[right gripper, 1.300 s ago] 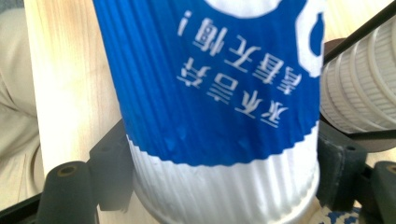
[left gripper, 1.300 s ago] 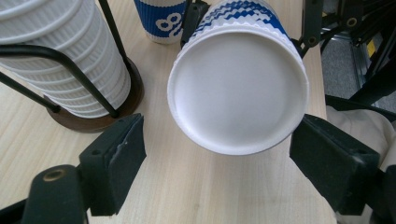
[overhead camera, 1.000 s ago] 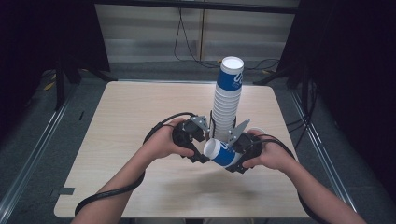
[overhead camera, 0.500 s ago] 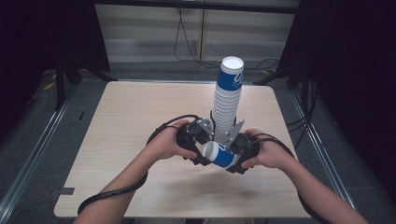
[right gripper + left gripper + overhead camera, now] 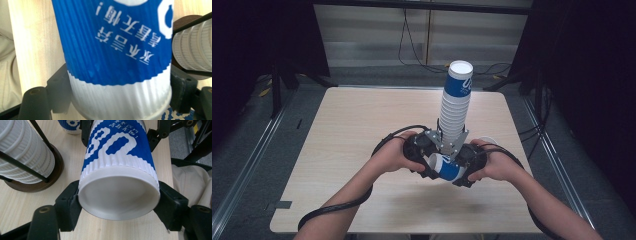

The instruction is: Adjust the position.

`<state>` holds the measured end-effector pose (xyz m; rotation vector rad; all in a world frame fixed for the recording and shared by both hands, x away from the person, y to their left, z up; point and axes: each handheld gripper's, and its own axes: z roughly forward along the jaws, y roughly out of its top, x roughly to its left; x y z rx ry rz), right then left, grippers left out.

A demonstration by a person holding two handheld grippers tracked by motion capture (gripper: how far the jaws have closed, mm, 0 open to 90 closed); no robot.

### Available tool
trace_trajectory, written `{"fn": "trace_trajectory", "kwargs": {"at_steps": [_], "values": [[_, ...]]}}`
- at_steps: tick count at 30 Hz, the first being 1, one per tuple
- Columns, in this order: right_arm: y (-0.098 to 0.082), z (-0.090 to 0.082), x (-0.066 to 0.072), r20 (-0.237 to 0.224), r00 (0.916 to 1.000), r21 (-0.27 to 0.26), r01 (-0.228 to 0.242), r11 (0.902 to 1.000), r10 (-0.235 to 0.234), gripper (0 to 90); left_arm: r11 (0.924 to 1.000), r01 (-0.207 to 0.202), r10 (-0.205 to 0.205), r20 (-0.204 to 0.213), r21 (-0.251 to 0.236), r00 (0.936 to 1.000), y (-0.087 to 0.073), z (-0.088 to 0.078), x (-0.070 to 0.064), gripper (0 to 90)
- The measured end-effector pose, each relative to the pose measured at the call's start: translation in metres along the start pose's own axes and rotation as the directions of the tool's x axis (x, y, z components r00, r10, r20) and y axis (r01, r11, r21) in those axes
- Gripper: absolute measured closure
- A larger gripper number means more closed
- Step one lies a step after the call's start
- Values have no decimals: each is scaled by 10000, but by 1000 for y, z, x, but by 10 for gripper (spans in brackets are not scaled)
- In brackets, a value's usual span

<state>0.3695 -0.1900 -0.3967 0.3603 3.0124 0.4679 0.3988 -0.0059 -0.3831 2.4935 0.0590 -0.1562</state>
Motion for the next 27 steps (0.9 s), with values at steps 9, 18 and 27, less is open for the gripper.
{"fn": "trace_trajectory", "kwargs": {"at_steps": [9, 18, 27], "values": [[-4, -2, 2, -4, 10000, -652, 38, 9979, -38, 171, 9996, -43, 49, 232, -287, 9997, -7, -4, 1, 305], [-15, -3, 1, 27, 9991, -2131, -407, 9762, 422, 145, 9963, 338, -305, 427, -795, 9986, -18, -12, 5, 304], [-27, -5, 0, 129, 9966, -3003, -738, 9510, 814, 145, 9907, 629, -582, 420, -1210, 9974, -24, -17, 9, 303]]}}
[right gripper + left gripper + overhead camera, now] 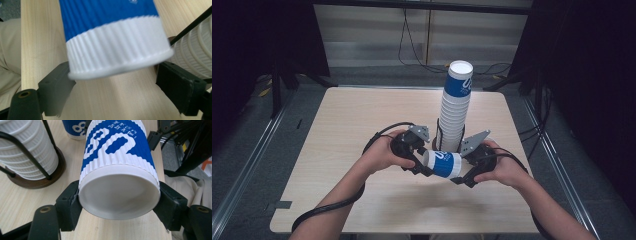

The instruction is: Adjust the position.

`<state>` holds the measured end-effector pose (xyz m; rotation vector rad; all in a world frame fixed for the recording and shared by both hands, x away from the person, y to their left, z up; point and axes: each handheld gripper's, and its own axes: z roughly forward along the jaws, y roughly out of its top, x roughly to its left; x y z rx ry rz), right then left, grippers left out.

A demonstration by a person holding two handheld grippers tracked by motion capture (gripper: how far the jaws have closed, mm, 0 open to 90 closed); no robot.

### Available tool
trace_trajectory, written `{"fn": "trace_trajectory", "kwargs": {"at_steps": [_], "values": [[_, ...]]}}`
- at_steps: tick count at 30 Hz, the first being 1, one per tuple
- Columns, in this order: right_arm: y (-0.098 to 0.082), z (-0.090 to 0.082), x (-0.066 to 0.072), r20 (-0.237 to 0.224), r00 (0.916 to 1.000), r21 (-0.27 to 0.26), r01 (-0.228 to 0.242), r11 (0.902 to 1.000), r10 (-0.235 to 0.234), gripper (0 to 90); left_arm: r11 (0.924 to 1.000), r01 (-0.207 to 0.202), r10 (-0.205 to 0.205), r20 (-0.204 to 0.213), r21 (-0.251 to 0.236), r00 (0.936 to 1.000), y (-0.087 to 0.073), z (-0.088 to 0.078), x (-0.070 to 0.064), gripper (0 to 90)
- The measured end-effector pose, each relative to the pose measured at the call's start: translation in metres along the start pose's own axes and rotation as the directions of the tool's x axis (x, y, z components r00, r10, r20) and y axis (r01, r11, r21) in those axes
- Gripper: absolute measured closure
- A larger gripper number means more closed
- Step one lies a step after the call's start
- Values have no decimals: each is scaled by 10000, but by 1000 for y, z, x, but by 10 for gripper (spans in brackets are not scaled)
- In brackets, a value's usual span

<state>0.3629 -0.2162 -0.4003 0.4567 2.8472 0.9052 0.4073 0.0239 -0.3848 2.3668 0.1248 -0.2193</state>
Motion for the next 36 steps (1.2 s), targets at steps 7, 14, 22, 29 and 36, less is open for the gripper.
{"fn": "trace_trajectory", "kwargs": {"at_steps": [7, 14, 22, 29, 36], "values": [[-7, -1, 1, 66, 9987, -500, -506, 9975, 510, 139, 9998, 143, -144, -57, -113, 9999, -5, -2, 3, 302], [-5, -5, 0, -28, 9980, -1018, -629, 9928, 629, 138, 9994, 233, -234, -35, -258, 9997, -5, -6, 5, 302], [-3, -6, 0, 58, 9974, -1334, -709, 9885, 723, 136, 9984, 377, -371, 144, -426, 9992, -7, -4, 4, 302], [-4, -5, -1, -2, 9967, -1436, -803, 9864, 811, 127, 9981, 397, -388, 195, -467, 9991, -7, -4, 4, 302], [-4, -5, -2, -110, 9973, -1519, -738, 9856, 730, 114, 9982, 321, -308, 266, -510, 9992, -7, -3, 4, 302]]}}
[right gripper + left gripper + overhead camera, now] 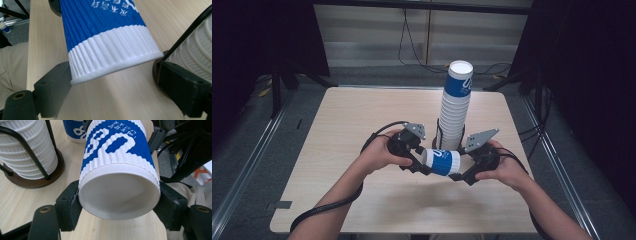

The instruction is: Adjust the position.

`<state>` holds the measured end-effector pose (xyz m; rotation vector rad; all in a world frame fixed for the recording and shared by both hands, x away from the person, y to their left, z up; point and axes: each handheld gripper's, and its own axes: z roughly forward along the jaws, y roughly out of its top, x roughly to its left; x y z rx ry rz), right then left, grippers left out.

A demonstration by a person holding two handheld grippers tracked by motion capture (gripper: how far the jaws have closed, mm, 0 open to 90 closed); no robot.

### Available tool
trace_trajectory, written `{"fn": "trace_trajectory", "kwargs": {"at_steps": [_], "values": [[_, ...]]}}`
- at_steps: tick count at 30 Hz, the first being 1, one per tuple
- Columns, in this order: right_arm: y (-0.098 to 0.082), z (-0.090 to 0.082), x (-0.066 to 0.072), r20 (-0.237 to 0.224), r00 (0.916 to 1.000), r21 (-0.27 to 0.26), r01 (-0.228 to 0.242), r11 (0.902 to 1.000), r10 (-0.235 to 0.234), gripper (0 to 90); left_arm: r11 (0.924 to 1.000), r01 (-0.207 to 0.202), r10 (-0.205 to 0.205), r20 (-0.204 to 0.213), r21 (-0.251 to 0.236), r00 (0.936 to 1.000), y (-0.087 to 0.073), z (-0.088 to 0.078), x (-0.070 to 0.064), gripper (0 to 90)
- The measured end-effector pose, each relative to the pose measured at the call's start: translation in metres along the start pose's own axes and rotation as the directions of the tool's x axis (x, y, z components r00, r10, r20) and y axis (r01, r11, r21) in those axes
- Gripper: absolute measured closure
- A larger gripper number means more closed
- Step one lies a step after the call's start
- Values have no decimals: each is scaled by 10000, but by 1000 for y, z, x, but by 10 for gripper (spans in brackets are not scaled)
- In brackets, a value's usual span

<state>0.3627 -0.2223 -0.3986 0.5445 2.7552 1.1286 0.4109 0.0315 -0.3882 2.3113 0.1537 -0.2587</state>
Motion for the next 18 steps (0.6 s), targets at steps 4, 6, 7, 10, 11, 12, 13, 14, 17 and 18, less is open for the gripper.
{"fn": "trace_trajectory", "kwargs": {"at_steps": [4, 6, 7, 10, 11, 12, 13, 14, 17, 18], "values": [[0, 1, -1, -31, 10000, -9, 20, 10000, -20, 115, 10000, 89, -89, 9, -38, 10000, -2, 0, 1, 302], [0, 1, -1, -29, 10000, -26, 9, 10000, -9, 112, 9999, 89, -89, 6, -70, 10000, -2, 0, 1, 302], [0, 1, -1, -30, 10000, -60, 10, 10000, -11, 112, 9999, 88, -88, 4, -74, 10000, -2, 0, 1, 302], [1, 2, -2, -58, 9999, -58, 99, 9999, -100, 112, 10000, 31, -31, -17, -47, 10000, -1, 0, 1, 302], [1, 2, -2, -48, 9999, -46, 150, 9999, -151, 112, 10000, 20, -21, -21, -21, 10000, -1, 0, 1, 302], [1, 3, -2, -33, 9998, -46, 193, 9998, -193, 112, 10000, -18, 18, -24, 10, 10000, -1, 0, 1, 303], [1, 4, -1, -97, 9998, -27, 175, 9998, -175, 112, 10000, 8, -8, -8, -15, 10000, -1, 0, 0, 303], [1, 4, -1, -132, 9997, -28, 219, 9998, -219, 112, 10000, -22, 22, -30, 27, 10000, -1, 0, 0, 303], [2, 6, -1, -209, 9991, 23, 366, 9993, -365, 134, 10000, -33, 33, -44, 6, 10000, -2, 0, 0, 303], [2, 6, -1, -220, 9988, -40, 433, 9991, -434, 147, 10000, -12, 12, -25, 0, 10000, -3, 0, 0, 304]]}}
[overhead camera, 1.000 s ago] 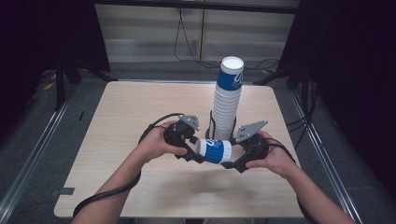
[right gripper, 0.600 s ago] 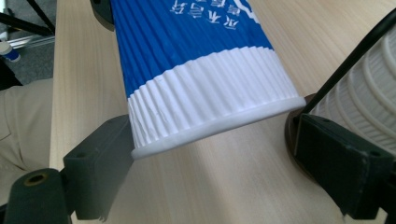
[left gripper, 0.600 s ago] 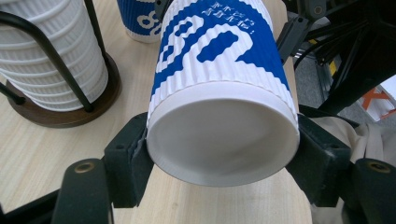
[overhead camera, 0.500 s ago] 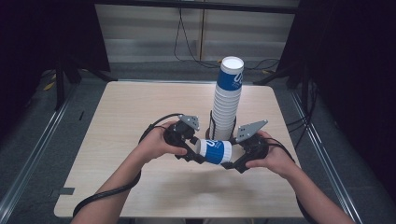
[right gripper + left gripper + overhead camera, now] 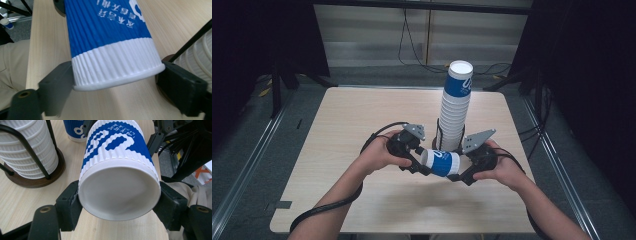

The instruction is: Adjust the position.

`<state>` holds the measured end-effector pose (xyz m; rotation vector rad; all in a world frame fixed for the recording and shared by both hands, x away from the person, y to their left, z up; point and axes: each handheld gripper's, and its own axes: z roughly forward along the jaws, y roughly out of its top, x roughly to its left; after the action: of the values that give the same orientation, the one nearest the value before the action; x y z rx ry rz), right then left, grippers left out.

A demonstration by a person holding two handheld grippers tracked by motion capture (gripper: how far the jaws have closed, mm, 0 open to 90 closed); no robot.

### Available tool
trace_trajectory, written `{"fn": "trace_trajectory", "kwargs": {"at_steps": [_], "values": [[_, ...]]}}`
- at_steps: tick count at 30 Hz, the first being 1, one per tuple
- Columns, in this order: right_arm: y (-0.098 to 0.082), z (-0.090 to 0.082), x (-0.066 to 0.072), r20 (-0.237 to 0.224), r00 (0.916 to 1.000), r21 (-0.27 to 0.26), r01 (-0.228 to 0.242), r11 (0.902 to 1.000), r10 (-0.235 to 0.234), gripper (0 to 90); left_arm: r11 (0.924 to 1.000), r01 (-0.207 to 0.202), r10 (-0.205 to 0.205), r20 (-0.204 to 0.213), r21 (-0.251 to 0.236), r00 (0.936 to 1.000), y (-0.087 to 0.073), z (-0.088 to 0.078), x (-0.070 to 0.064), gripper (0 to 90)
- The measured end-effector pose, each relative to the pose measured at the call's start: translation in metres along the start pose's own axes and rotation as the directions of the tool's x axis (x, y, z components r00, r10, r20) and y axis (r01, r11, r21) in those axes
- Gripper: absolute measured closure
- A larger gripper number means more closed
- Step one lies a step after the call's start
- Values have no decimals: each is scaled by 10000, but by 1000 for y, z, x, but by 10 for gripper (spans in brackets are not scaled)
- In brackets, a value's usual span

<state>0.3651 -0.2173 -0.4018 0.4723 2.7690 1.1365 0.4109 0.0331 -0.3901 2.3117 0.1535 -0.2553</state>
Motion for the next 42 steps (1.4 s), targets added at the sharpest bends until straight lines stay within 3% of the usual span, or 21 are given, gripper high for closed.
{"fn": "trace_trajectory", "kwargs": {"at_steps": [16, 26, 34, 42], "values": [[6, -3, 0, 191, 9995, 344, 248, 9991, -255, 221, 9996, -297, 297, -178, -11, 9994, -1, 0, 0, 304], [6, -2, 1, 242, 9989, 836, 381, 9958, -403, 232, 9954, -694, 727, -505, 658, 9961, 1, 4, -1, 279], [5, -1, 1, 200, 9989, 1035, 402, 9938, -424, 238, 9927, -739, 812, -757, 957, 9938, 3, 4, -4, 235], [7, 0, 2, 343, 9974, 1446, 579, 9878, -635, 238, 9791, -1047, 1240, -1039, 1741, 9868, 7, 9, -9, 203]]}}
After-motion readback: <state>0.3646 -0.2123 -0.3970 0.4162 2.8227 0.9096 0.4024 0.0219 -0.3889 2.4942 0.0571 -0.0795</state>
